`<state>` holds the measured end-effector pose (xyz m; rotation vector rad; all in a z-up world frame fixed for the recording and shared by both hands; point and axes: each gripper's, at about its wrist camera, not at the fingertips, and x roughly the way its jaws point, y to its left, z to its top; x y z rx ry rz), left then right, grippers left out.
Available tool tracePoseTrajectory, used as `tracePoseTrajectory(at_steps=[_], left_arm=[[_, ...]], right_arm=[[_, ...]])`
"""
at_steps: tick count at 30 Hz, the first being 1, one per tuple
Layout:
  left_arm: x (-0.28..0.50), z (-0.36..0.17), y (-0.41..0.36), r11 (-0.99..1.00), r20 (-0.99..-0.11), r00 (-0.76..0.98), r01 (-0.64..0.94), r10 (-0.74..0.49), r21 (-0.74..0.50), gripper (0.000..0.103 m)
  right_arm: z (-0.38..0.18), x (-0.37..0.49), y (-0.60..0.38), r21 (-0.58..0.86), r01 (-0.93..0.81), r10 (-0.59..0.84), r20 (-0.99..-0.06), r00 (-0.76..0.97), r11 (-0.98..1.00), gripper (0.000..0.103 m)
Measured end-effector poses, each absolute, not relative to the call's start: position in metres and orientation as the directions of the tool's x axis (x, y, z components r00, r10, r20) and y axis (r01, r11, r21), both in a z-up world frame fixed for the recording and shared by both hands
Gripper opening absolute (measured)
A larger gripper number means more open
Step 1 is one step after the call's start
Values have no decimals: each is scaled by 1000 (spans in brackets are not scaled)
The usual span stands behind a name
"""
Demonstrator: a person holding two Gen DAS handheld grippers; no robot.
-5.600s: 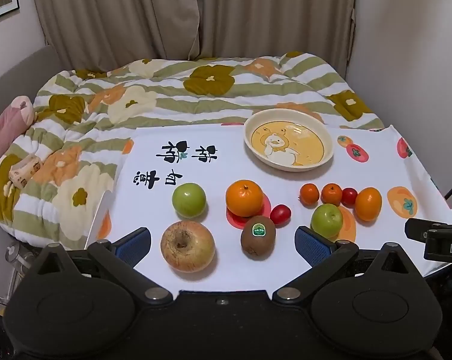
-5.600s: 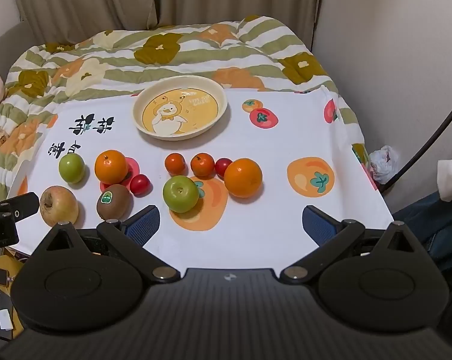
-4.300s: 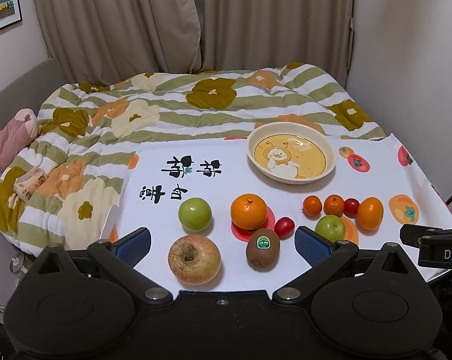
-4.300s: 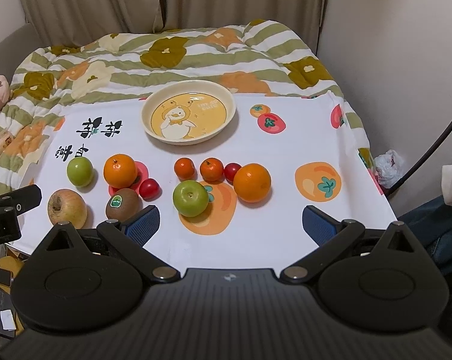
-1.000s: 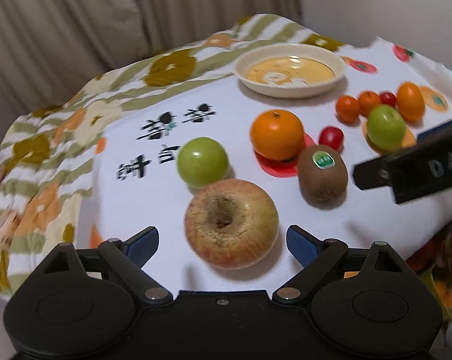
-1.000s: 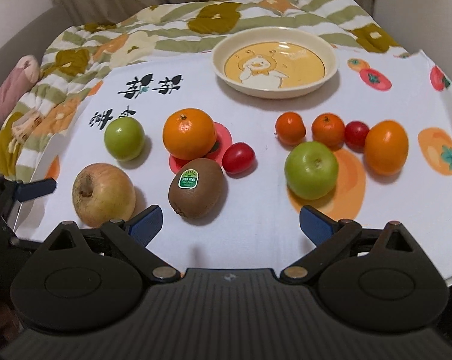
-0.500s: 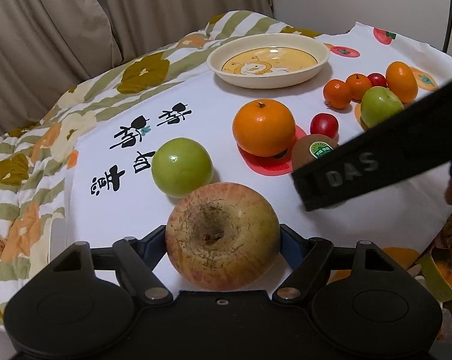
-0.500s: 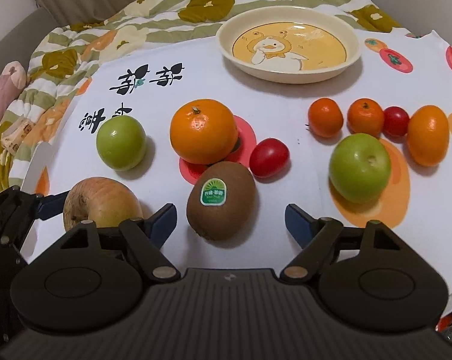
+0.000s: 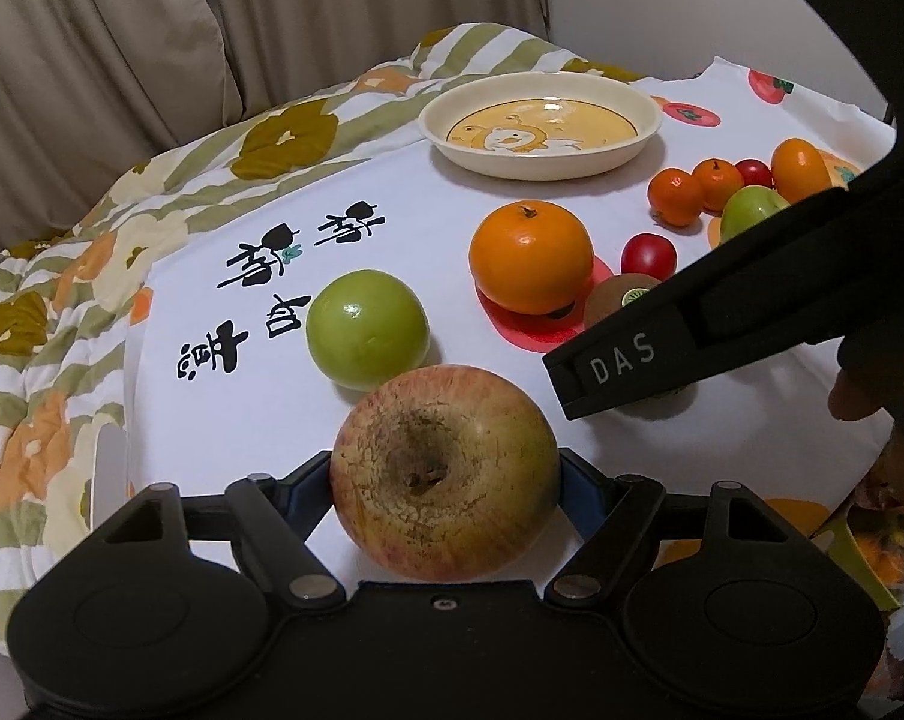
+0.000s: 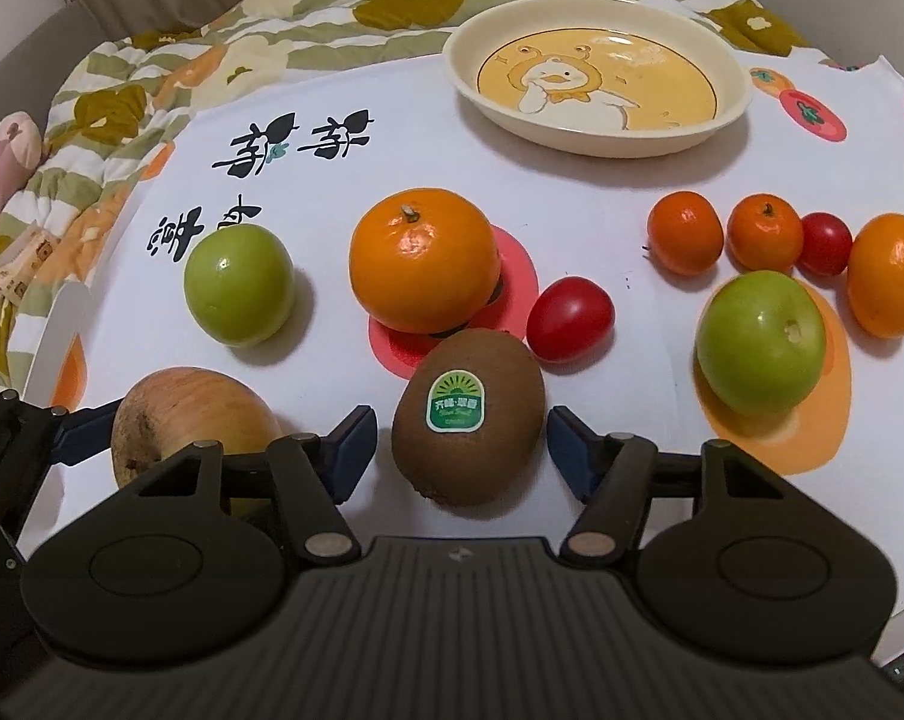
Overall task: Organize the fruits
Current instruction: 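Grasp the red-yellow apple with the left tool while the right tool grasps the kiwi, then carry the apple and kiwi into the duck bowl and open both tools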
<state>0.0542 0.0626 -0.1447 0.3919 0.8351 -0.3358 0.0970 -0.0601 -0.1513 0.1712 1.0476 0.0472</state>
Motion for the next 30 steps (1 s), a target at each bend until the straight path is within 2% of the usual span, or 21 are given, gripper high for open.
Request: tracePoseTrajectory(at_steps=[4,7,16,30], left_arm=[[54,-144,67,886,-769,626,420,-127,195,80],[54,-143,71,896,-772,626,401,-115,191,80],[47,-123,83,920,-760,643,350,-98,177,80],[64,-43,58,950,-678,732,256,-68,180,80]], right_arm=[[-152,100,-57,129,32,95,-856,508,991,68],[-151,101,-56,125,26,94,-854,511,992,66],[-127,94,-61,138,29,100,-834,542,990,65],[-48,98,-124,152,-1,120,-772,625,988,65]])
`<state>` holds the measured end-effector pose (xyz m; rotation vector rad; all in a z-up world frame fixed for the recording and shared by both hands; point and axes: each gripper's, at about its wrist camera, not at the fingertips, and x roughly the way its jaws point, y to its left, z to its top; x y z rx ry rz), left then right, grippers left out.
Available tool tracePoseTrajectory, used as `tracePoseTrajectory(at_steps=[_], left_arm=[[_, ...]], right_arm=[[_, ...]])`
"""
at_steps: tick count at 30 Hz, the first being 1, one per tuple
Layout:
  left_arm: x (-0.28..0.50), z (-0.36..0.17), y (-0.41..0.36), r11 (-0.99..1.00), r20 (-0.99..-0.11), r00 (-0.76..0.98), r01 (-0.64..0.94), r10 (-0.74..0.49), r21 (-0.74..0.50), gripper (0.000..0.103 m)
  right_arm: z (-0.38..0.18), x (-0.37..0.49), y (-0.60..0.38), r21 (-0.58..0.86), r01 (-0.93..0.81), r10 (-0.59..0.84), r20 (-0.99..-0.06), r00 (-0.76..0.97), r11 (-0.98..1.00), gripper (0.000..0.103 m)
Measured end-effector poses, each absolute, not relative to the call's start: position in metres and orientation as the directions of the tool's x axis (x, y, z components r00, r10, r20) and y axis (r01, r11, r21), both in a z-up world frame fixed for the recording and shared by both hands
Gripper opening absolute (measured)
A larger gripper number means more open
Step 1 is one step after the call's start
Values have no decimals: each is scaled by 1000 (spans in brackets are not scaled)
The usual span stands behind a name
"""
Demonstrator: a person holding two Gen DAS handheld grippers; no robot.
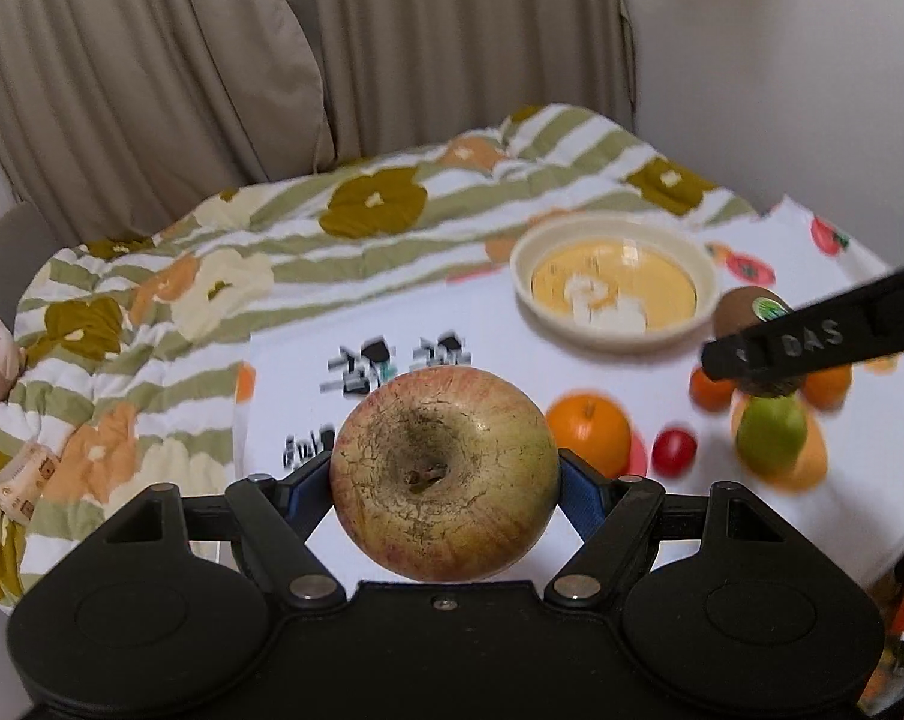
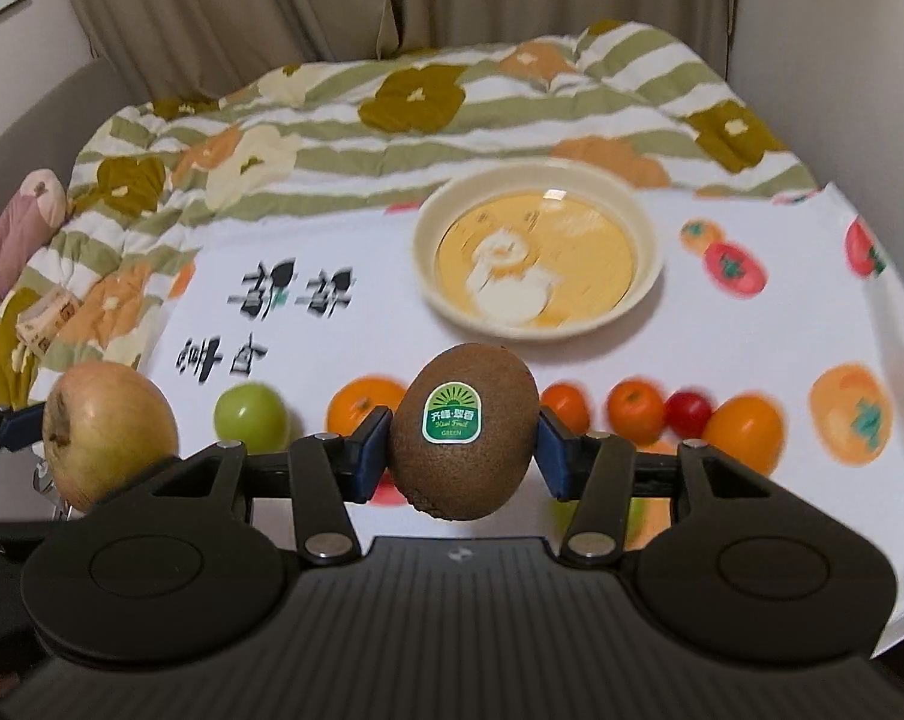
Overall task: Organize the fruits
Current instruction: 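Carry the apple and kiwi into the duck bowl and open both tools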
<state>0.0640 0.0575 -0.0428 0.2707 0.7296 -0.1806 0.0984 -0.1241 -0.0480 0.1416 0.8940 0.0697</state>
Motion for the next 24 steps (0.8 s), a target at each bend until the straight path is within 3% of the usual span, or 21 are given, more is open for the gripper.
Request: tracePoseTrajectory(at_steps=[12,16,24], left_arm=[[121,-1,-17,966,-639,768,200,-49,166,80],[156,-9,-35,974,-666,741,202,-81,106,80],[225,-41,-71,968,-694,718,206,-51,142,80]], right_arm=[[-4,149,-209,101,-123,157,-733,662,987,65],[-3,183,-227,69,-174,170,-720,673,982,65],[-32,264,-250,105,-218,223,-740,635,970,65]])
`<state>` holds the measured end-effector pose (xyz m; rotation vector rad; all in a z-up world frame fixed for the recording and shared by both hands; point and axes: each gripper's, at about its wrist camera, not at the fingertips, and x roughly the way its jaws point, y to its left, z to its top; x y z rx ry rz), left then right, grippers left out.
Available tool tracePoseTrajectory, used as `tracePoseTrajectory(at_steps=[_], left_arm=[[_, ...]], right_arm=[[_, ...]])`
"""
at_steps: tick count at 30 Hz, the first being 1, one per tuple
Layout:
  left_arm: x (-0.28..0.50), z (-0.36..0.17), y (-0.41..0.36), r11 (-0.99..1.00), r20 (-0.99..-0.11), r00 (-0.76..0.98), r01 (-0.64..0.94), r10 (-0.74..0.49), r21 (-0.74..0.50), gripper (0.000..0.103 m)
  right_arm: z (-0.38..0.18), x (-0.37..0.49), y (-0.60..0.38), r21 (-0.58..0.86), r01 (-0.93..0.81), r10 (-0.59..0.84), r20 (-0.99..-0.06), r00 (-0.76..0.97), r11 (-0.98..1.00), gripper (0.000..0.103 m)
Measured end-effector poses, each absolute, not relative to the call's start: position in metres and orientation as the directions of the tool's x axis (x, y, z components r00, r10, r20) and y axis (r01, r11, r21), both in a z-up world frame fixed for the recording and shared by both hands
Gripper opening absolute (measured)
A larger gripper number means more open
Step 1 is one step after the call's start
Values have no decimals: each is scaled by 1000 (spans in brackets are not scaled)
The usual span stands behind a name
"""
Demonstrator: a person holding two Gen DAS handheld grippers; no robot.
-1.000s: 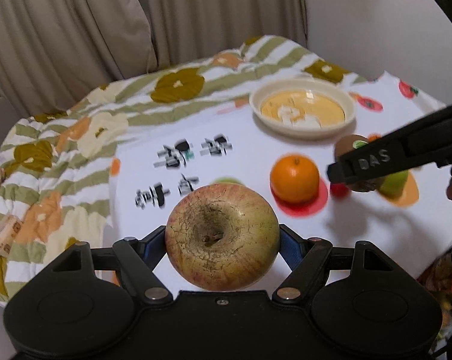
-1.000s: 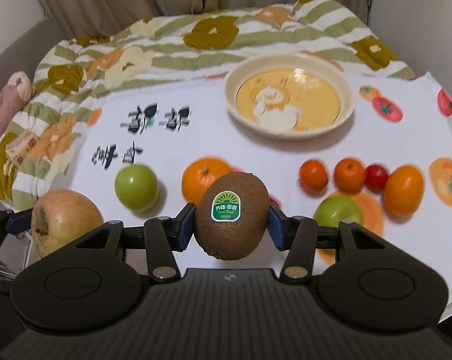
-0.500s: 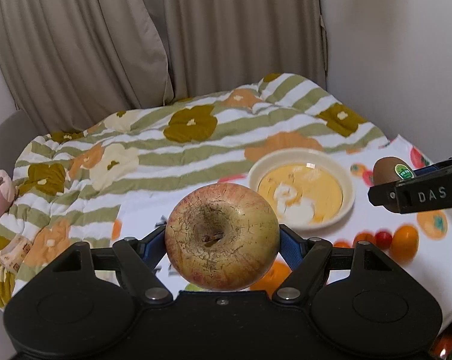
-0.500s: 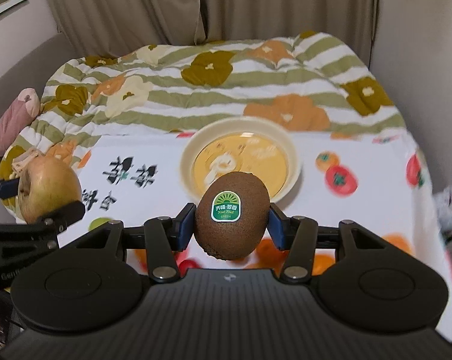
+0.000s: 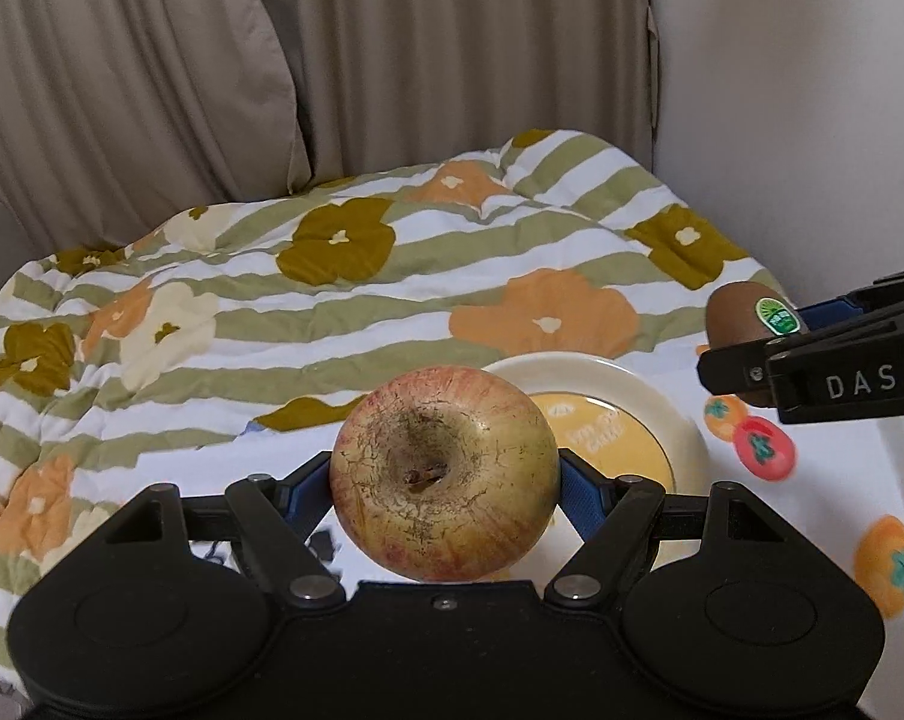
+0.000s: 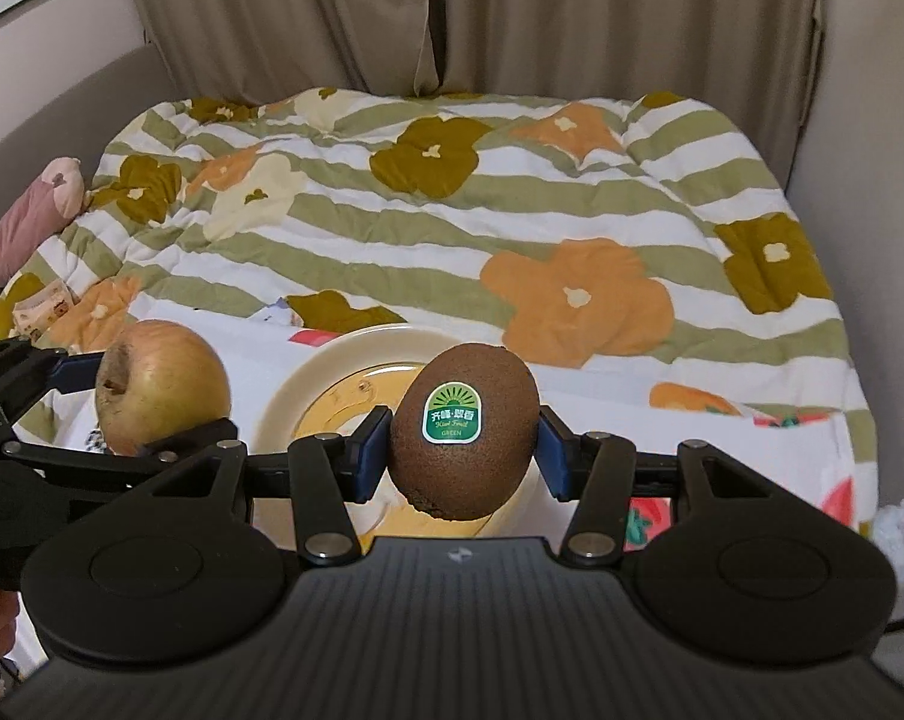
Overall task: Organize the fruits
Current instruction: 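Carry the apple and kiwi into the duck bowl and open both tools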
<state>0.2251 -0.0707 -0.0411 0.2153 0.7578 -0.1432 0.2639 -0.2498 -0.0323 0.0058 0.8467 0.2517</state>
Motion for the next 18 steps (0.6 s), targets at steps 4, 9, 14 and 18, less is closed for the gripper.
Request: tracePoseTrajectory(at_steps=[4,9,14,18], left_arm=[[259,-68,-83,963,-720,692,228,-56,144,80],[288,-101,-98,955,-746,665,244,-38,169,80],[304,-122,-109,946,-757,654,254,-16,200,80],[307,-131,-118,937,-758,652,268,-4,225,80]], right_arm=[[-54,297,-254,114,-236,238,-756,609,965,65],[-81,326,-256,132,-261,264,-770,580,956,65],[-95,339,-258,136,-277,276,-776,567,951,65],[-101,343,-260,144,-282,285,-778,560,948,65]])
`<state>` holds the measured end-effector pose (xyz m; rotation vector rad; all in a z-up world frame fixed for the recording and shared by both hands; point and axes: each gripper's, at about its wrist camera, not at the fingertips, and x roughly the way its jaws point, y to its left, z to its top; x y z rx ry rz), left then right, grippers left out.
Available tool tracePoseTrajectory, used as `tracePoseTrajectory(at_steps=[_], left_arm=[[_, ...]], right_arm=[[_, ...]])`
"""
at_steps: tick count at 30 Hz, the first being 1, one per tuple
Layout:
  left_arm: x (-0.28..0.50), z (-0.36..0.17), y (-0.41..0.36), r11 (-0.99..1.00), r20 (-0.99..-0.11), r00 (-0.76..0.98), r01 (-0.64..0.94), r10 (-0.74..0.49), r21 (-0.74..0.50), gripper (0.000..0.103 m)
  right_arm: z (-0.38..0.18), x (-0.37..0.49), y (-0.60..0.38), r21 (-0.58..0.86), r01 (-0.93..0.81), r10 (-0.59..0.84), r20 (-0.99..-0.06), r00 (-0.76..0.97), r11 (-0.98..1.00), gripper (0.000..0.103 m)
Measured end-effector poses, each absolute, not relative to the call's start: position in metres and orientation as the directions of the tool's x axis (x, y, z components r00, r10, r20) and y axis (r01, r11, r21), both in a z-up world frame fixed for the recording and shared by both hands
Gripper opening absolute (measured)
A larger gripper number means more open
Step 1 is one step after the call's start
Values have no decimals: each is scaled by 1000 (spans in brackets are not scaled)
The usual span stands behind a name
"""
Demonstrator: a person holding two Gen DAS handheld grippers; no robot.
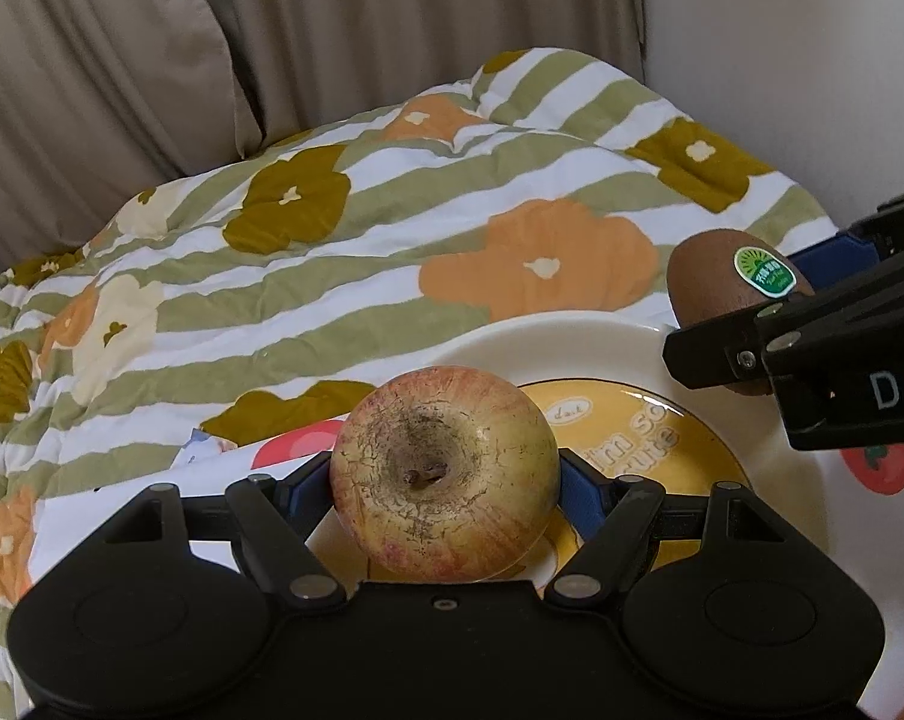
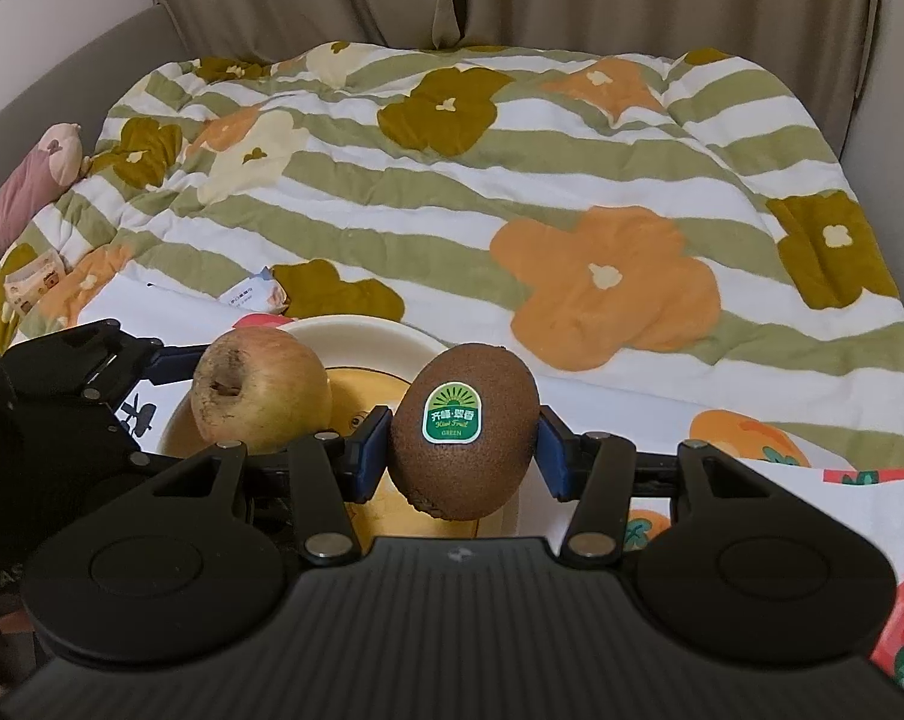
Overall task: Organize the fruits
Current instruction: 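Carry the apple and kiwi into the duck bowl and open both tools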
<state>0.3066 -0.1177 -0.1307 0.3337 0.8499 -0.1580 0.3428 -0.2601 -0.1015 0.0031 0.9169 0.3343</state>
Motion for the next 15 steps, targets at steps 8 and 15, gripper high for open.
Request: tracePoseTrajectory(at_steps=[8,15], left_arm=[[307,-123,-119,924,-741,671,294,-17,245,98],[285,-112,-106,923,-750,662,288,0,254,99]], right_arm=[[-102,343,-266,138,-319,303,-776,554,938,65],[-101,340,-265,85,-408,320,-770,553,909,65]])
